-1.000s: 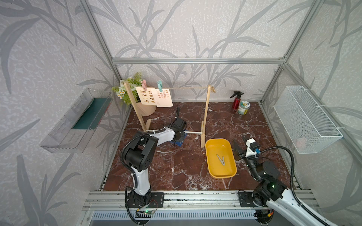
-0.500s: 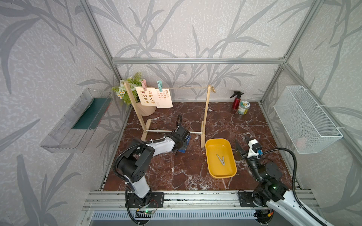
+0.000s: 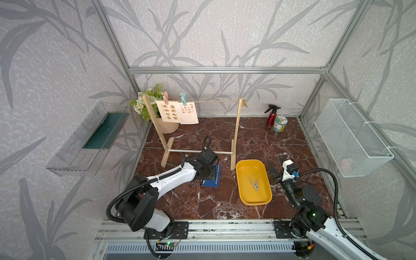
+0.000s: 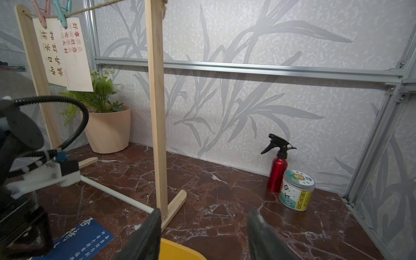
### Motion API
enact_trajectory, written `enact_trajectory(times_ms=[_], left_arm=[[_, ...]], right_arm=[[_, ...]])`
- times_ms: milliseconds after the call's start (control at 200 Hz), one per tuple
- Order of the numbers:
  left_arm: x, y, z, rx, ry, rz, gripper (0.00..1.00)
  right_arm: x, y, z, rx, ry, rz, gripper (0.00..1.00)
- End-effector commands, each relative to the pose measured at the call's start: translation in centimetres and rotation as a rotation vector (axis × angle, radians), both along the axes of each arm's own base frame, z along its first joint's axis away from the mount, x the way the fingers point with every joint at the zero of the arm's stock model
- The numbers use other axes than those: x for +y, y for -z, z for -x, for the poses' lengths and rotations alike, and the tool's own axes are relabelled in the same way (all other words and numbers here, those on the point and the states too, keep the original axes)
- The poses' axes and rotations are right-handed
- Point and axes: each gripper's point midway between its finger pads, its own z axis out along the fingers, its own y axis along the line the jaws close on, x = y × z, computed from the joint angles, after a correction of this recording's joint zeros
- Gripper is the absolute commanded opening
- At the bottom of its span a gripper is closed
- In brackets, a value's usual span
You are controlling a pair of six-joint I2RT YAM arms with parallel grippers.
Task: Remove the postcards from the strings
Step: Move the postcard to the center of the board, then adjust the clothesline at the center of the board.
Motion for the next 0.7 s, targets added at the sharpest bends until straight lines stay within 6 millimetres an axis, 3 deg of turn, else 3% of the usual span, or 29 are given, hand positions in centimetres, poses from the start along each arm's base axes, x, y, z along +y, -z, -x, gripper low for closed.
enact_trajectory(times_ms=[0, 75, 145, 225, 325, 415, 555, 655, 695], left_arm=[[2.0, -4.3, -2.3, -0.127, -0.005, -0.049, 0.59], [3.6, -6.2, -4.0, -0.206, -0.055, -0.024, 0.59], [4.9, -7.4, -5.3, -0.285, -0.098, -0.001, 0.60], [5.9, -8.8, -5.7, -0.358, -0.123, -0.010, 0.60], [5.4, -10.4, -5.4, -0.431, -0.076, 0.034, 0.61], [4.9, -11.7, -4.4, -0.487, -0.016, 0.081, 0.63], [6.4, -12.8, -2.9, -0.576, -0.040, 0.102, 0.70], [6.5, -13.7, -2.6, -0.634, -0.008, 0.151, 0.73], [6.7, -14.1, -2.9, -0.653, -0.014, 0.162, 0.74]], right_arm=[[1.6, -2.4, 0.4, -0.027, -0.094, -0.017, 0.60], [4.2, -2.7, 0.2, 0.018, -0.201, 0.023, 0.60], [6.4, -2.3, -1.3, 0.116, -0.251, 0.049, 0.60], [9.1, -1.3, -3.4, 0.216, -0.282, 0.062, 0.61], [12.3, -1.3, -5.4, 0.218, -0.331, 0.034, 0.63], [13.6, -1.1, -8.2, 0.221, -0.283, -0.021, 0.64], [16.1, -0.8, -11.4, 0.225, -0.263, -0.037, 0.64], [15.5, 0.0, -13.8, 0.220, -0.147, -0.064, 0.65], [15.0, -0.6, -14.5, 0.178, -0.098, -0.100, 0.66]])
